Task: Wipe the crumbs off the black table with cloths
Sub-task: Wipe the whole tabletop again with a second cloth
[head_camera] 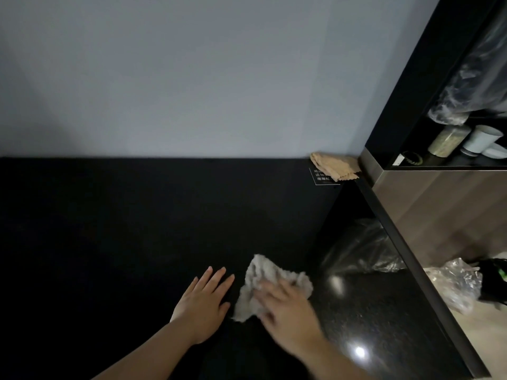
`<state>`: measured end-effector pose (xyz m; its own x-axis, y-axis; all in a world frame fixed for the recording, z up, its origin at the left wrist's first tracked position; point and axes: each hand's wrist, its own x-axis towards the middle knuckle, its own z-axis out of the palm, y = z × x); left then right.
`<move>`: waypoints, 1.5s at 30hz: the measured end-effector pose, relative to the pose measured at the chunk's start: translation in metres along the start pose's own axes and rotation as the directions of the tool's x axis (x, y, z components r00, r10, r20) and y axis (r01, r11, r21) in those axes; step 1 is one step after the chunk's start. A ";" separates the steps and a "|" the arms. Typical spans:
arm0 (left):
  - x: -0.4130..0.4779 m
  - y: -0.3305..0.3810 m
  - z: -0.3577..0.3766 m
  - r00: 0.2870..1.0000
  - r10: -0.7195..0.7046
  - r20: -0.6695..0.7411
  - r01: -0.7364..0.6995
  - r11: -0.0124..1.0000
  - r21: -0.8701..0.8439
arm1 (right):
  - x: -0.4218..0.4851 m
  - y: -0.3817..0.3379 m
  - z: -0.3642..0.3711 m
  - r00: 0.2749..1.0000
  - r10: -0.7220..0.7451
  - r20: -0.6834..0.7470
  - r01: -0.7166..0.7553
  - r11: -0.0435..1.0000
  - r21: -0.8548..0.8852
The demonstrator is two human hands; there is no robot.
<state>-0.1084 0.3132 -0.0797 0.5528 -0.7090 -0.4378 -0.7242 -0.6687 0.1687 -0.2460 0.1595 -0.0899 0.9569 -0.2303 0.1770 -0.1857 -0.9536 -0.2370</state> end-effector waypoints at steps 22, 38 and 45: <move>-0.040 0.000 0.022 0.998 -0.043 -0.043 0.041 0.998 -0.039 | -0.035 0.040 0.001 0.787 0.592 -0.175 -0.600 0.800 0.007; -0.063 0.014 0.035 0.995 -0.070 -0.065 0.070 0.998 -0.001 | -0.075 -0.036 -0.003 0.758 0.636 -0.144 -0.636 0.770 0.053; -0.065 0.042 0.037 0.998 -0.036 -0.060 0.037 0.999 0.018 | -0.093 -0.008 0.003 0.959 0.281 -0.039 -0.275 0.955 0.112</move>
<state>-0.1899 0.3388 -0.0768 0.6019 -0.6969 -0.3901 -0.7106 -0.6902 0.1365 -0.3331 0.1888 -0.1070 0.8566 -0.4966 0.1402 -0.4158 -0.8252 -0.3823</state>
